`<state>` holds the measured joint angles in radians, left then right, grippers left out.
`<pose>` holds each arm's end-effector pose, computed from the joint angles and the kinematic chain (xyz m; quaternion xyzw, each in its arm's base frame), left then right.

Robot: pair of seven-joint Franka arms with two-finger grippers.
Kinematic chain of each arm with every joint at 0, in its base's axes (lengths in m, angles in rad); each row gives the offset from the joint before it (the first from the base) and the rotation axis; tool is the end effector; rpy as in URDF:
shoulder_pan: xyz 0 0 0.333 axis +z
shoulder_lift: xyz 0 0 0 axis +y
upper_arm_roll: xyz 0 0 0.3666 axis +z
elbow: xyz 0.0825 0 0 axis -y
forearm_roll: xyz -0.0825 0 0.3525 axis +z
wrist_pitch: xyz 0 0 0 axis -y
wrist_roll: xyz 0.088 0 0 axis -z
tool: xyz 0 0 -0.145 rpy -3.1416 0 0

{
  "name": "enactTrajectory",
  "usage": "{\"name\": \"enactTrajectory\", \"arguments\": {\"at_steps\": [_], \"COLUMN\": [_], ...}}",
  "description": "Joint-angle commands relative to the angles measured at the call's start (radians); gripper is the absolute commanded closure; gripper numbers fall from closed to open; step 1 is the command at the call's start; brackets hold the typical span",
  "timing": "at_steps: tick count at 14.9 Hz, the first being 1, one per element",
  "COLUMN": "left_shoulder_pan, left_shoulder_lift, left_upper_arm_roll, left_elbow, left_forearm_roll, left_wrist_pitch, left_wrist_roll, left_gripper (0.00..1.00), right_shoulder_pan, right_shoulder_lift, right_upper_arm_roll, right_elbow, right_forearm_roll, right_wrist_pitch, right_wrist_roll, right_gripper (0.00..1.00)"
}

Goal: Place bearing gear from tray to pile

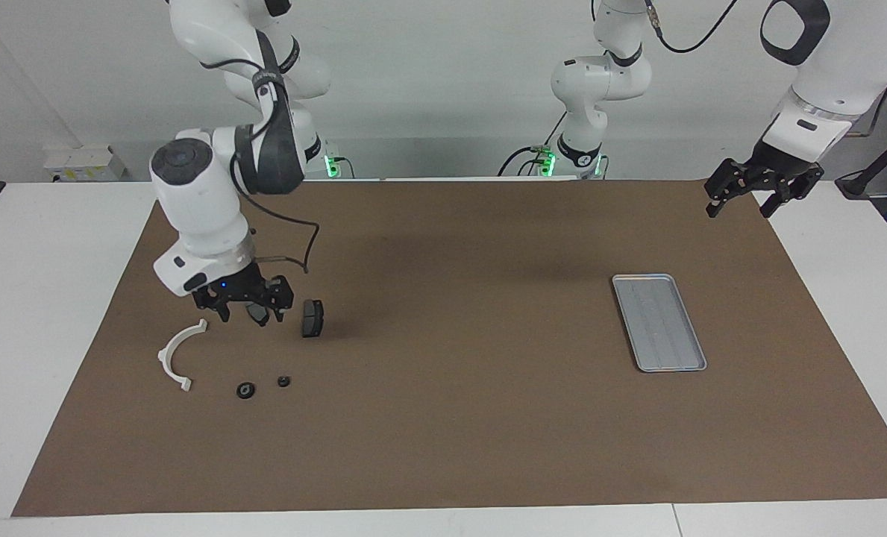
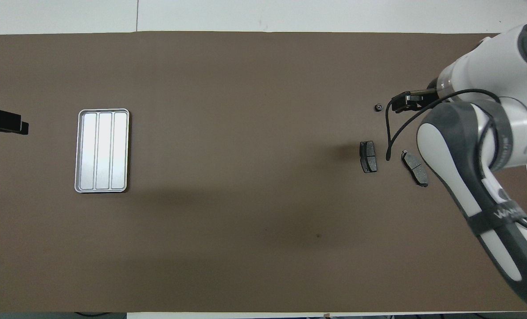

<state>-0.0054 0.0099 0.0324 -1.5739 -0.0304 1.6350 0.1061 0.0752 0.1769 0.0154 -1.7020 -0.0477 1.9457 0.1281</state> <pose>0.5349 0.0101 0.6364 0.9988 -0.0389 0.0265 0.0133 0.6022 0.0492 0.5124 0.9992 -0.0109 0.0355 0.0174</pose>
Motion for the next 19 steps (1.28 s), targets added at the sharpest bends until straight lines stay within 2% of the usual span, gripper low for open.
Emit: {"name": "enactTrajectory", "arguments": {"at_steps": [1, 4, 7, 13, 16, 19], "left_shoulder_pan": [-0.007, -0.007, -0.007, -0.01, -0.01, -0.027], "left_shoulder_lift": [-0.024, -0.025, -0.024, -0.037, -0.039, -0.054], "left_upper_arm_roll": [0.003, 0.003, 0.003, 0.001, 0.001, 0.001], "left_elbow": [-0.026, -0.026, -0.026, -0.038, -0.043, -0.069], "left_forearm_roll": [0.017, 0.017, 0.017, 0.017, 0.017, 0.015], "left_wrist_pitch": [-0.003, -0.003, -0.003, -0.027, -0.024, -0.032], "left_wrist_roll": [-0.011, -0.011, -0.011, -0.011, -0.017, -0.019], "left_gripper": [0.0, 0.0, 0.0, 0.0, 0.0, 0.0], "right_shoulder_pan": [-0.017, -0.041, -0.087, -0.095, -0.095, -0.097], "right_shoulder_lift": [-0.157, -0.249, -0.303, -0.303, -0.274, -0.258], "right_upper_arm_roll": [0.011, 0.012, 0.07, 0.081, 0.081, 0.081], "right_elbow": [-0.036, -0.038, -0.034, -0.007, 0.039, 0.071], "right_forearm_roll": [0.043, 0.046, 0.046, 0.042, 0.051, 0.103], "right_wrist_pitch": [-0.14, -0.258, -0.319, -0.382, -0.378, -0.376], "right_wrist_roll": [-0.028, -0.031, -0.087, -0.084, -0.053, -0.019], "right_gripper": [0.0, 0.0, 0.0, 0.0, 0.0, 0.0]}}
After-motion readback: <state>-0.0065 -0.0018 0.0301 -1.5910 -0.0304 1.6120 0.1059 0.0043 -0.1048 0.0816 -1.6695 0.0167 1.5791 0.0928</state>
